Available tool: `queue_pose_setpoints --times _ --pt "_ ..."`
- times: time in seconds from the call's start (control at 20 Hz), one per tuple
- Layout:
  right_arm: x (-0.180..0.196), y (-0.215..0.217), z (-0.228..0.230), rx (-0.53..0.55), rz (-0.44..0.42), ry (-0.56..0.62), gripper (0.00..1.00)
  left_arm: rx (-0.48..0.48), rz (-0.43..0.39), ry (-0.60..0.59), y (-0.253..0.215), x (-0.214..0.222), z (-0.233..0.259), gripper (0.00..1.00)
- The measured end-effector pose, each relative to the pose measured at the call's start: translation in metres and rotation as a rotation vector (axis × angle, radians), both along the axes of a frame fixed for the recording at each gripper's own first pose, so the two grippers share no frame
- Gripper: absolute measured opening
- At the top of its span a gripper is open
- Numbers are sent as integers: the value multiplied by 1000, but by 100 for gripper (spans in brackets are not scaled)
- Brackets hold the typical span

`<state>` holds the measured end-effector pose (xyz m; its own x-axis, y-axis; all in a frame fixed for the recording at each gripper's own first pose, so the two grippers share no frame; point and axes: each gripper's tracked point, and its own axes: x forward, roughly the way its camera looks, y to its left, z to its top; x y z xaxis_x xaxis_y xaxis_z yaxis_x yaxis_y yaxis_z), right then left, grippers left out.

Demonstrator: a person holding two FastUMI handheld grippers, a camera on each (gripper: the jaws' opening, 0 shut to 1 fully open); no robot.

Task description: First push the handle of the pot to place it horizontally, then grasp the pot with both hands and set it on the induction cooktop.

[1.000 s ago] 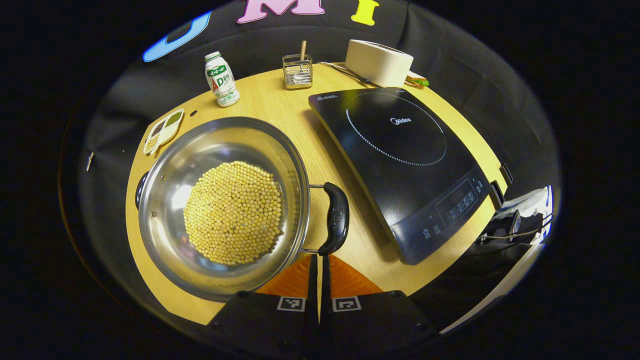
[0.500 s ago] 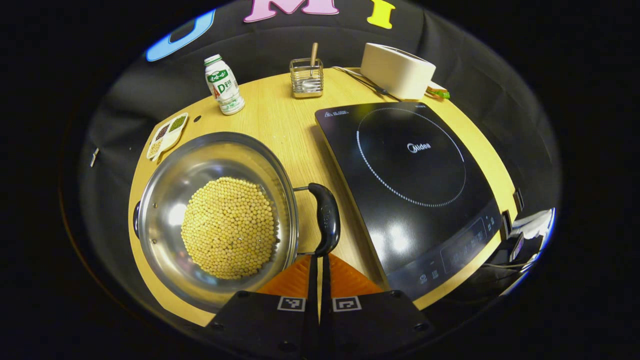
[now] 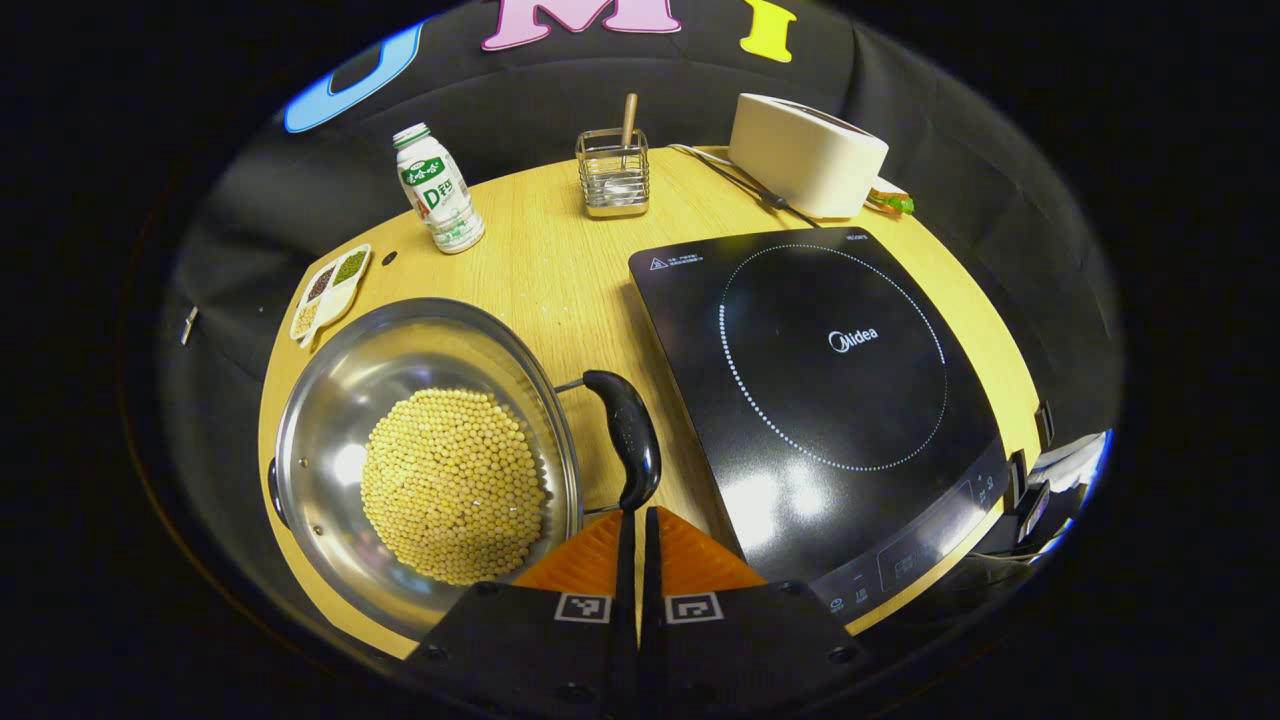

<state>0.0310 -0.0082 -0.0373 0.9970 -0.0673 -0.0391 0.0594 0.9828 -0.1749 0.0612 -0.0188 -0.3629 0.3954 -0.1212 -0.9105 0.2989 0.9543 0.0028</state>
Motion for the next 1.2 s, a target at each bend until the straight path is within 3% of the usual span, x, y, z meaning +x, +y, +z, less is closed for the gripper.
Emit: queue_pose_setpoints --times 0.2,0.4,0.45,0.7,0.75,0.95,1.2 --pt "4 3 -3 0 5 9 98 -40 -6 -36 -7 -6 10 6" --pt "6 16 -6 17 38 21 98 -126 11 -152 -12 -6 48 4" --pt "8 21 -5 24 50 23 98 -148 19 -187 -11 -5 58 10" --pt "7 44 -7 46 106 34 98 -225 91 -377 12 7 110 90" --pt "7 49 -9 55 121 43 98 -236 117 -417 20 6 123 98" --pt "8 69 -23 93 169 90 98 -243 203 -516 67 7 150 96" --pt "10 112 -55 126 270 188 98 -156 240 -561 139 -2 154 96"
